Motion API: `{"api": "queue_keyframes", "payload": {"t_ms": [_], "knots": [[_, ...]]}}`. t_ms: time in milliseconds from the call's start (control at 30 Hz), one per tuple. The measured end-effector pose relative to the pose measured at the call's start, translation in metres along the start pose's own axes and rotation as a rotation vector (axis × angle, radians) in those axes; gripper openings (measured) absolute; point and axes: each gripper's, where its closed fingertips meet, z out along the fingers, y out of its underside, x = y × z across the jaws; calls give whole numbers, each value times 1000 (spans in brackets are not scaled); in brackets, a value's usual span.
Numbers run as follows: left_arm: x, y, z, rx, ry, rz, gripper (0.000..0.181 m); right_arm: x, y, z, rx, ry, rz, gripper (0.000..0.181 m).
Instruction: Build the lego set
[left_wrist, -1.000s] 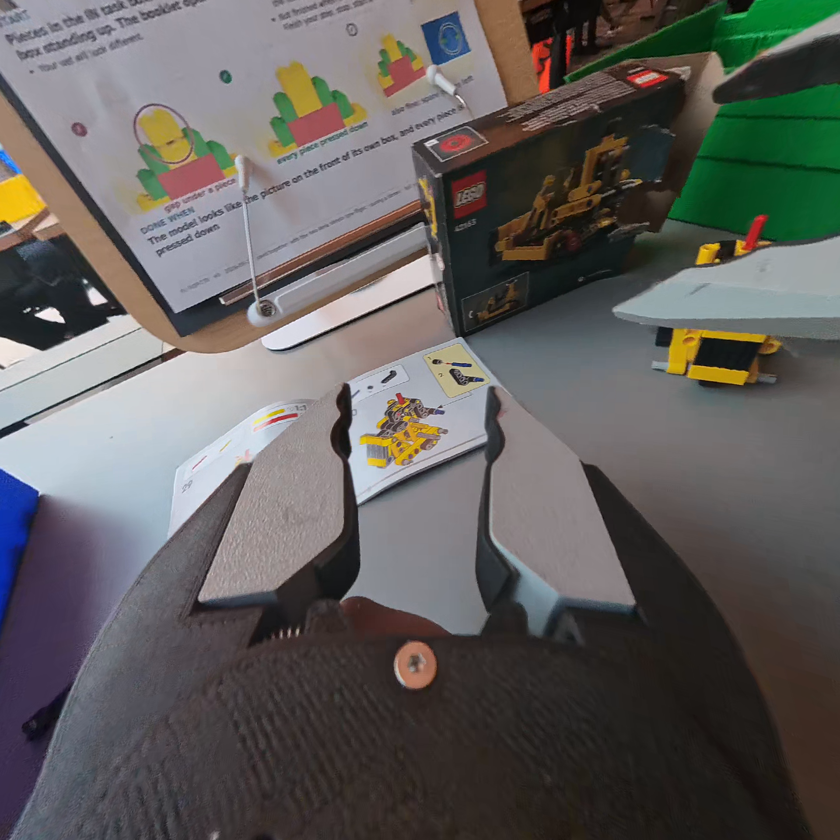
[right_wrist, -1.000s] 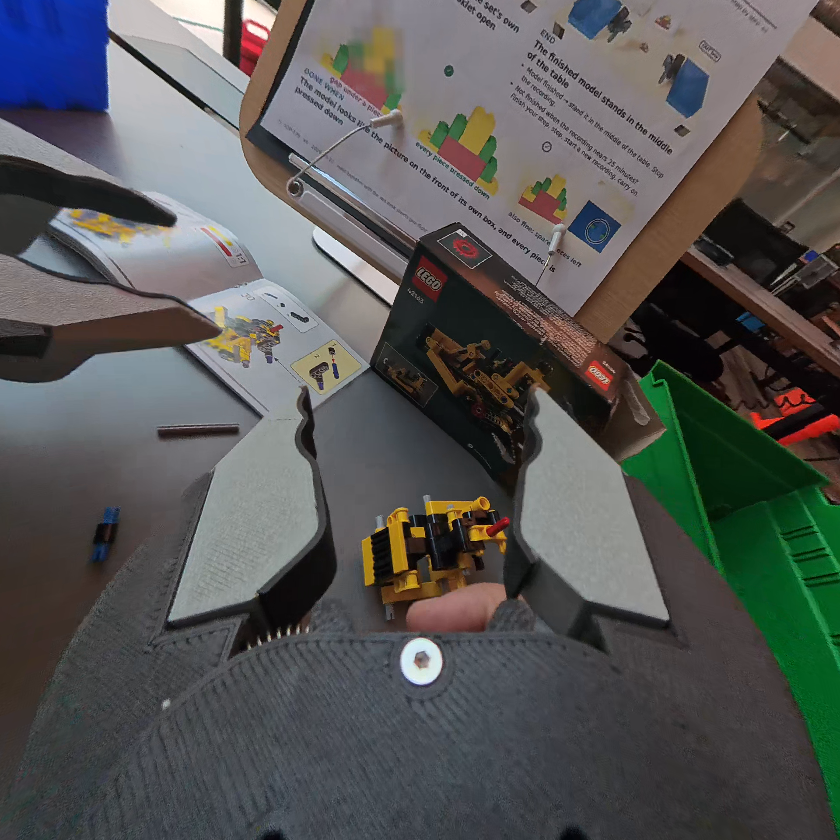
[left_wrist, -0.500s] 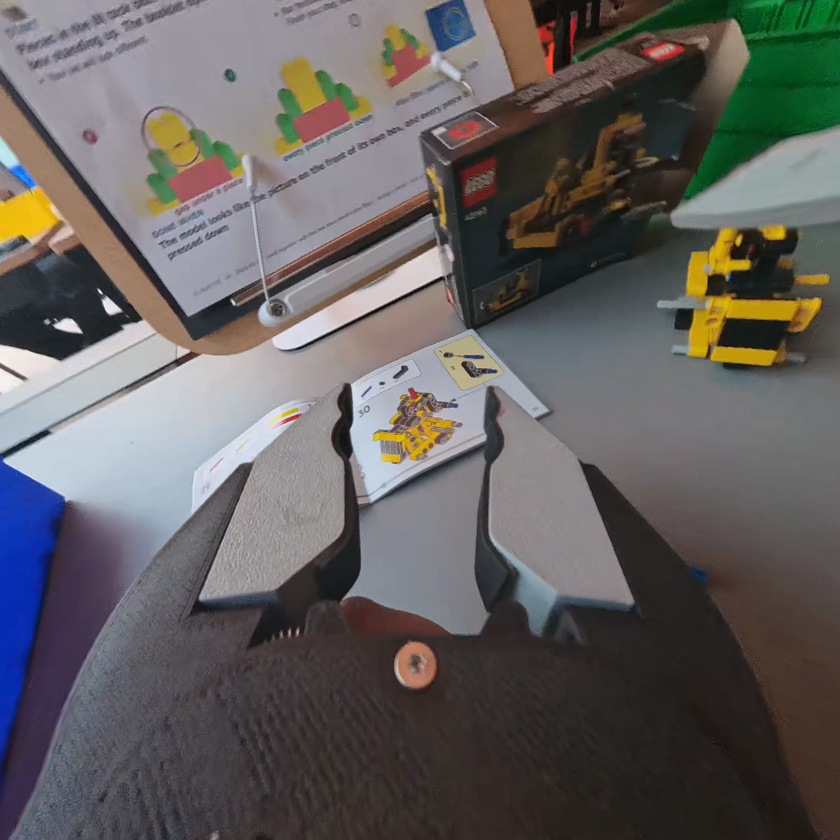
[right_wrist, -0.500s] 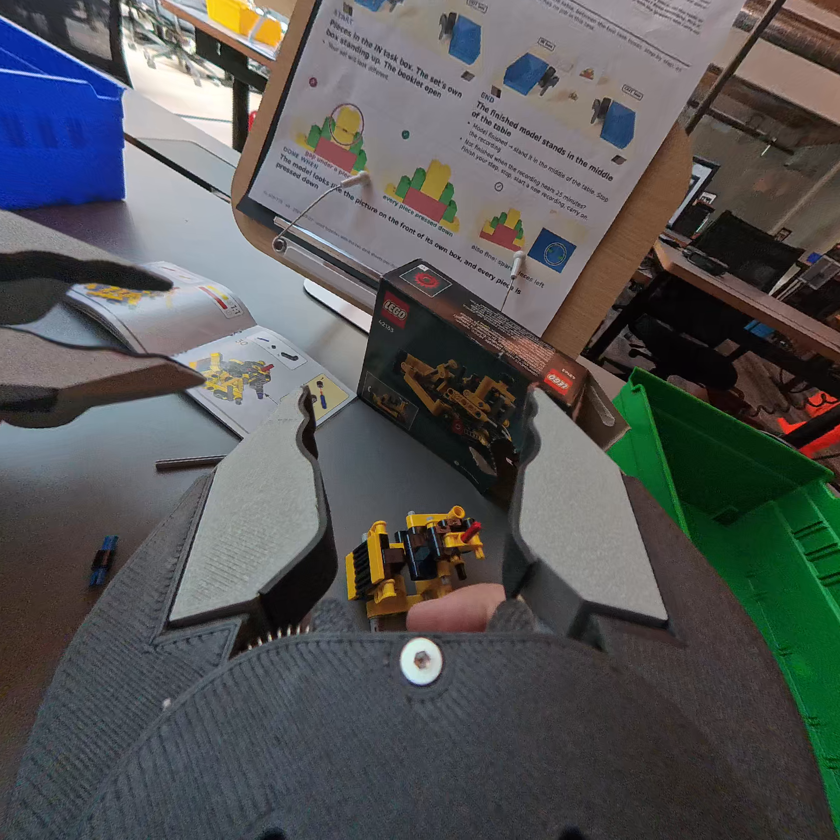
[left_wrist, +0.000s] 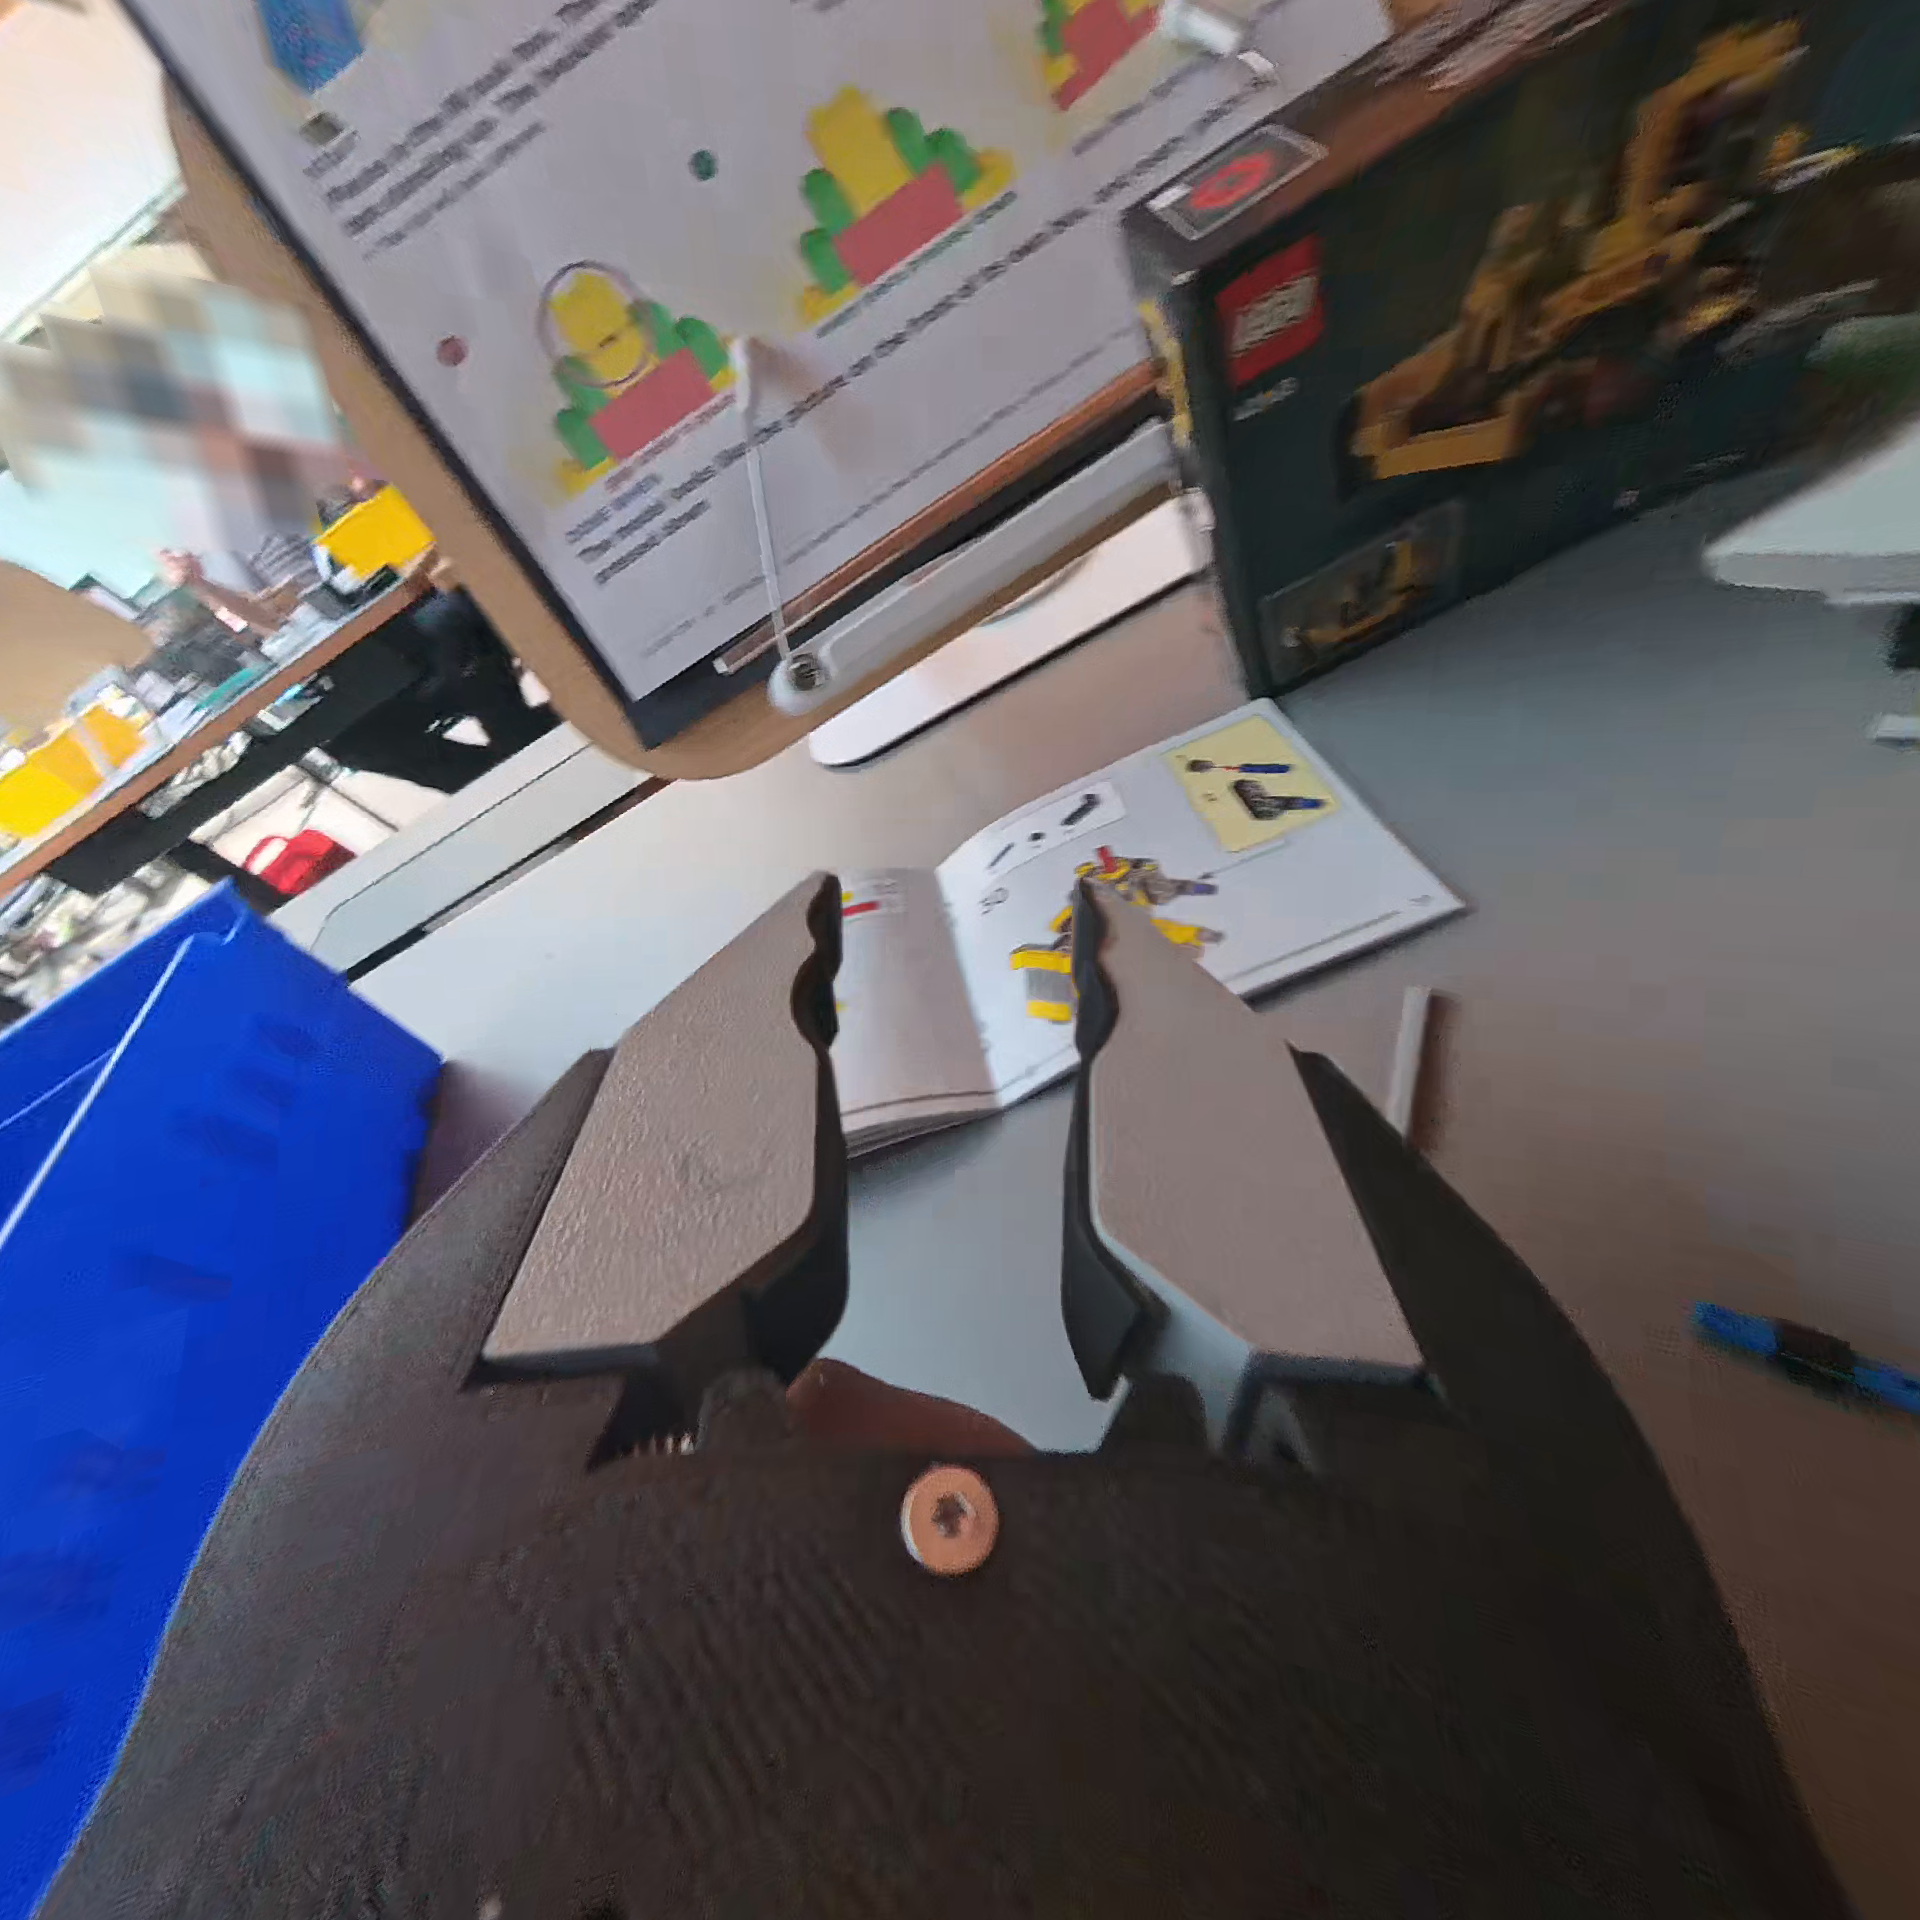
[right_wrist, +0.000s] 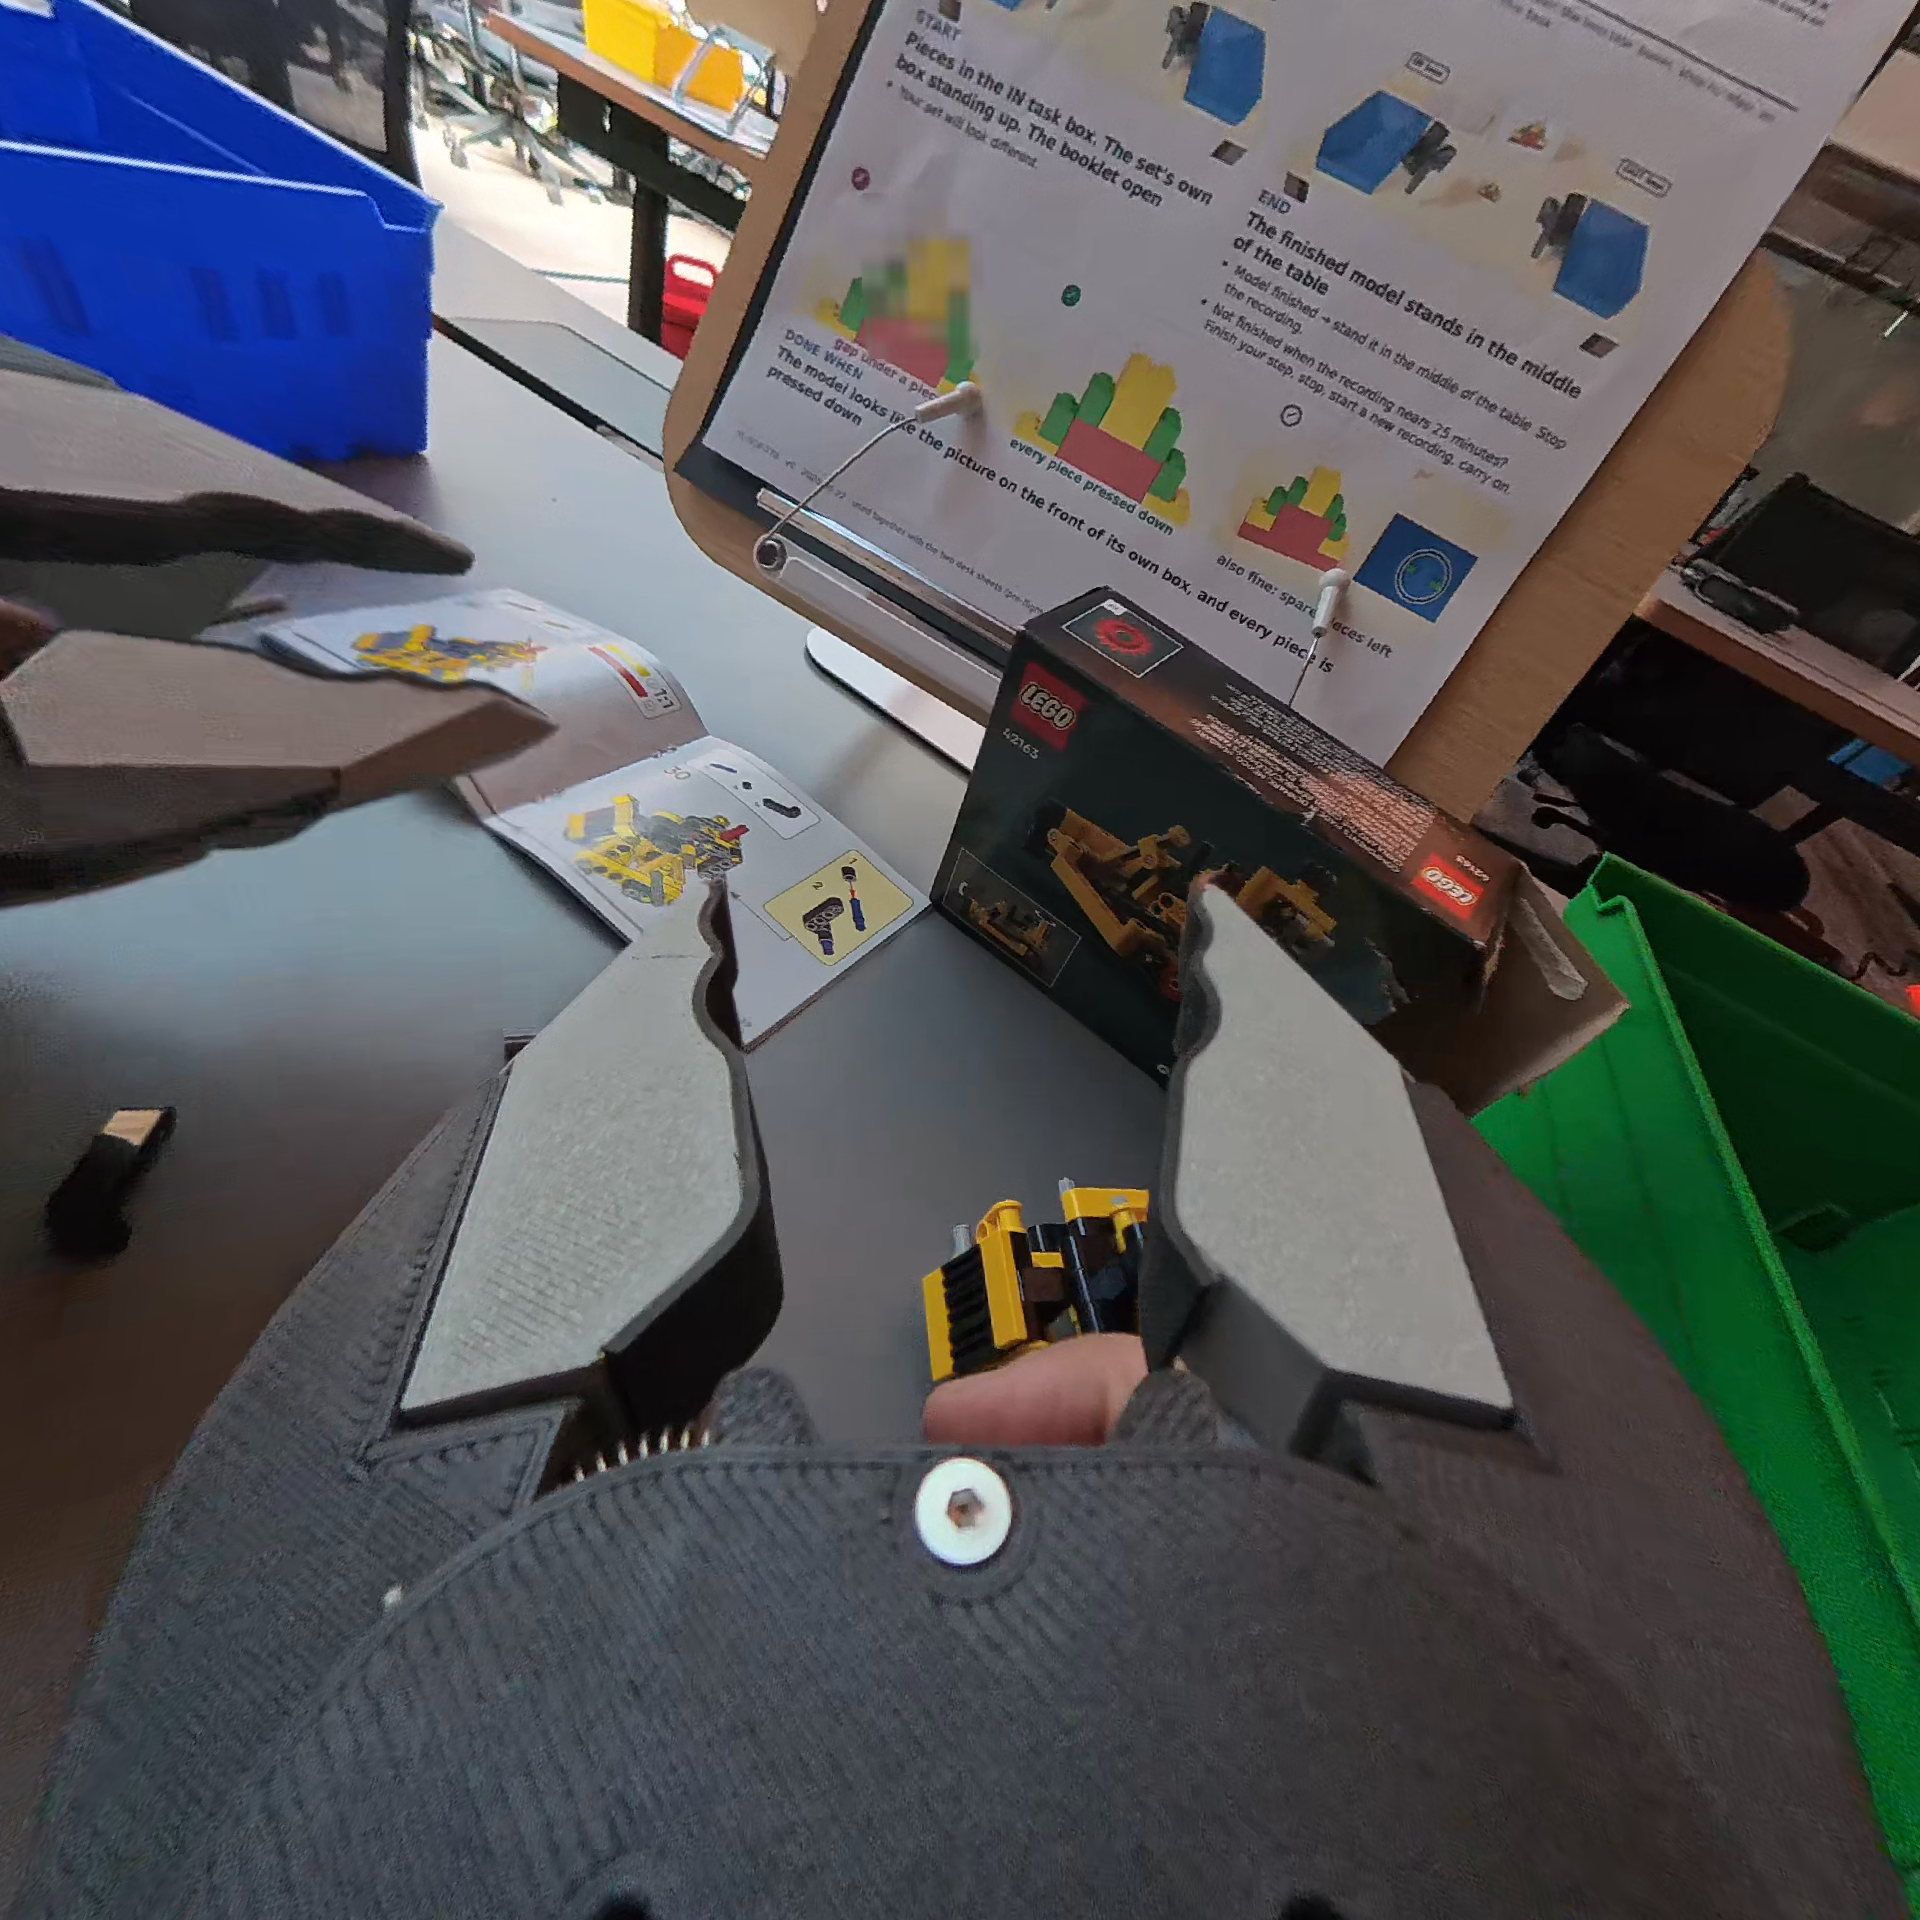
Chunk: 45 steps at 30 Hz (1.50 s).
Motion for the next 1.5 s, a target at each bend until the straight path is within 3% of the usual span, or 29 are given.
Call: {"api": "queue_keyframes", "payload": {"t_ms": [33, 133, 200, 333, 433, 567, 700, 1000, 1200, 1333, 1500], "knots": [[-11, 4, 0, -14, -34, -29, 41, -2, 0, 0, 2, -6, 0, 82], [-29, 13, 1, -39, -52, -117, 37, -7, -1, -1, 3, -13, -12, 73], [-35, 16, 1, -46, -59, -130, 32, -8, 1, -1, -7, -16, -31, 57], [-31, 23, 3, -65, -40, -107, 4, -21, 6, 0, -37, -64, -74, 34], [-31, 28, 7, -91, -51, -100, 0, -40, 8, -2, -44, -134, -105, 0], [-31, 23, 4, -45, -48, -89, 0, -85, 21, -6, -74, -286, -104, 0], [-35, 20, -7, 18, -29, -70, 0, -108, 32, -7, -91, -303, -171, 0], [-35, 16, -46, 208, 184, -67, 0, -104, 1, -33, 107, -390, 17, 3], [-28, 19, -70, 254, 282, -51, 0, -128, -11, -56, 212, -658, 133, 7], [-26, 17, -74, 284, 246, 0, 0, -127, -9, -58, 213, -674, 110, 11], [-40, 17, -76, 287, 170, -76, 0, -105, -2, -59, 222, -610, 57, 10]]}}
